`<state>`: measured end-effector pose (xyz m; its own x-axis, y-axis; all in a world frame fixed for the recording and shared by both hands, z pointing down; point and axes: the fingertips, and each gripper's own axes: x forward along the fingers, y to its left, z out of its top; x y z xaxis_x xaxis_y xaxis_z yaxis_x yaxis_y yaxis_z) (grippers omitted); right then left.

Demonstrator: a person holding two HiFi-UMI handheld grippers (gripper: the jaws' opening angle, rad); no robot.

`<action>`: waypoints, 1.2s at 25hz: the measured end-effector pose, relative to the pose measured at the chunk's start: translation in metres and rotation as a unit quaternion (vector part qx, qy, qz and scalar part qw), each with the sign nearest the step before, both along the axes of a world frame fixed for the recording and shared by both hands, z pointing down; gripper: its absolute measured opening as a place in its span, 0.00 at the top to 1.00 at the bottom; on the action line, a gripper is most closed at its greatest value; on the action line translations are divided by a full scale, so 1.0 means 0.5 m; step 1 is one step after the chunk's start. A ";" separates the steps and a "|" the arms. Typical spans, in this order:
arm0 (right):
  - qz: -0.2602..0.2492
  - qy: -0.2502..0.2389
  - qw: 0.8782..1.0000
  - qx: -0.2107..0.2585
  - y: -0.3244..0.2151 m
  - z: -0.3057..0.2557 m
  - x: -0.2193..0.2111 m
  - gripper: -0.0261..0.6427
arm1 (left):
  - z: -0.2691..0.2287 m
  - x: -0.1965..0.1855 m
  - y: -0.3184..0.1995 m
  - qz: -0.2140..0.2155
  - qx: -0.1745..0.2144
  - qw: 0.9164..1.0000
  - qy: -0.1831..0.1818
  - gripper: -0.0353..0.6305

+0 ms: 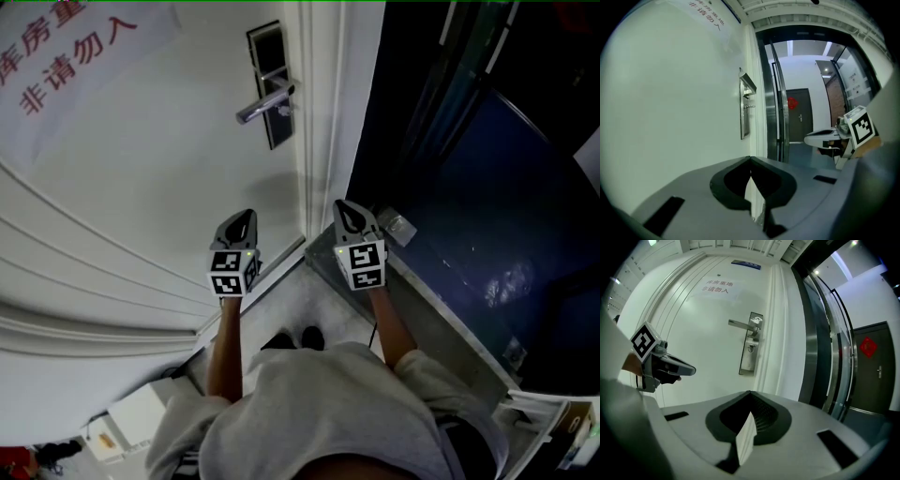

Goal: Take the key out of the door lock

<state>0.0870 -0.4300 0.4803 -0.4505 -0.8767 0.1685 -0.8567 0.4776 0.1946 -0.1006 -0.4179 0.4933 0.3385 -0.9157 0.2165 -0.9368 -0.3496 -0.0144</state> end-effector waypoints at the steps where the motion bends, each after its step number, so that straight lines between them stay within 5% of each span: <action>1: 0.001 0.001 1.000 -0.003 -0.002 0.004 -0.004 0.93 | 0.001 -0.003 -0.003 0.001 0.000 1.000 0.001 0.92; 22: 0.016 0.000 0.998 0.055 -0.119 -0.102 -0.094 0.93 | -0.089 -0.050 -0.122 0.041 0.051 0.998 0.000 0.92; 30: -0.005 0.036 0.995 0.089 -0.161 -0.151 -0.124 0.93 | -0.098 -0.056 -0.144 0.045 0.057 0.997 0.001 0.92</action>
